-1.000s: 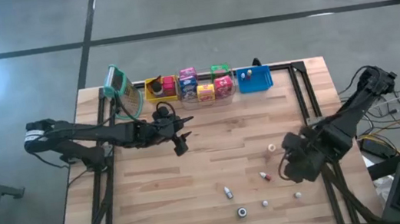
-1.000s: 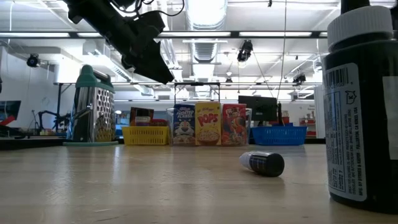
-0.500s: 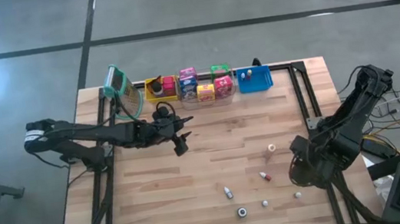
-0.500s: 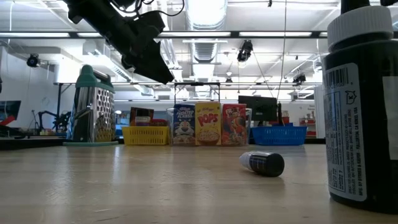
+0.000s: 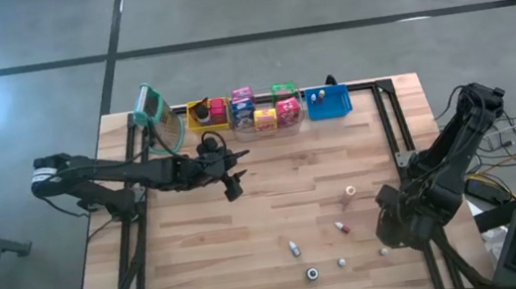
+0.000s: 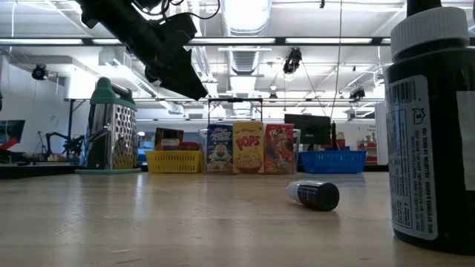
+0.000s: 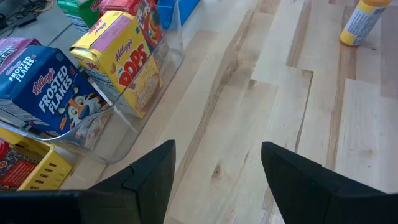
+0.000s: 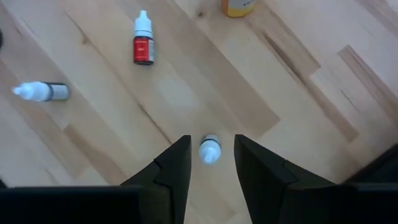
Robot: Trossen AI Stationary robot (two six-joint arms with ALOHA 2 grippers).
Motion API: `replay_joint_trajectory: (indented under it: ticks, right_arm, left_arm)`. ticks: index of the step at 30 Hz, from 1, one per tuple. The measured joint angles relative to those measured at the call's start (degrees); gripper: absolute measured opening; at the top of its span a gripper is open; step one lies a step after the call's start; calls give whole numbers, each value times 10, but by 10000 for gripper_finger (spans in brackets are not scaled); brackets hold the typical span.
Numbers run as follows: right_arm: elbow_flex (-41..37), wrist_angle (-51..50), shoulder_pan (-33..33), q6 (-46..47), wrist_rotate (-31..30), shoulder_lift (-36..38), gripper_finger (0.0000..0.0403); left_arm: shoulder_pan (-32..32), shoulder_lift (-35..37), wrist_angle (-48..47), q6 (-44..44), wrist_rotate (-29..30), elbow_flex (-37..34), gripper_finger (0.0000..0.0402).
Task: Pick & Place Kitchen Items
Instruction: Put the right purple bottle into the blue bin
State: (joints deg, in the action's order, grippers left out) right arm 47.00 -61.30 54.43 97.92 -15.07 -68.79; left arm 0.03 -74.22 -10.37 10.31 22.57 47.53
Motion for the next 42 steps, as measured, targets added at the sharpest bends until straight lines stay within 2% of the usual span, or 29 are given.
replay_joint_trajectory:
  ticks: [10, 21, 29, 35, 42]
  right_arm:
    - [-6, 23, 1, -6, -1, -9, 106]
    - [27, 12, 1, -43, 0, -77, 139]
    - [34, -9, 1, -12, 12, -96, 153]
    - [32, -10, 1, -19, 23, -111, 142]
    - [31, -7, 1, 6, 65, -111, 128]
  left_arm:
    - [0, 0, 0, 0, 0, 0, 243]
    - [0, 0, 0, 0, 0, 0, 243]
    - [0, 0, 0, 0, 0, 0, 243]
    - [0, 0, 0, 0, 0, 0, 243]
    - [0, 0, 0, 0, 0, 0, 243]
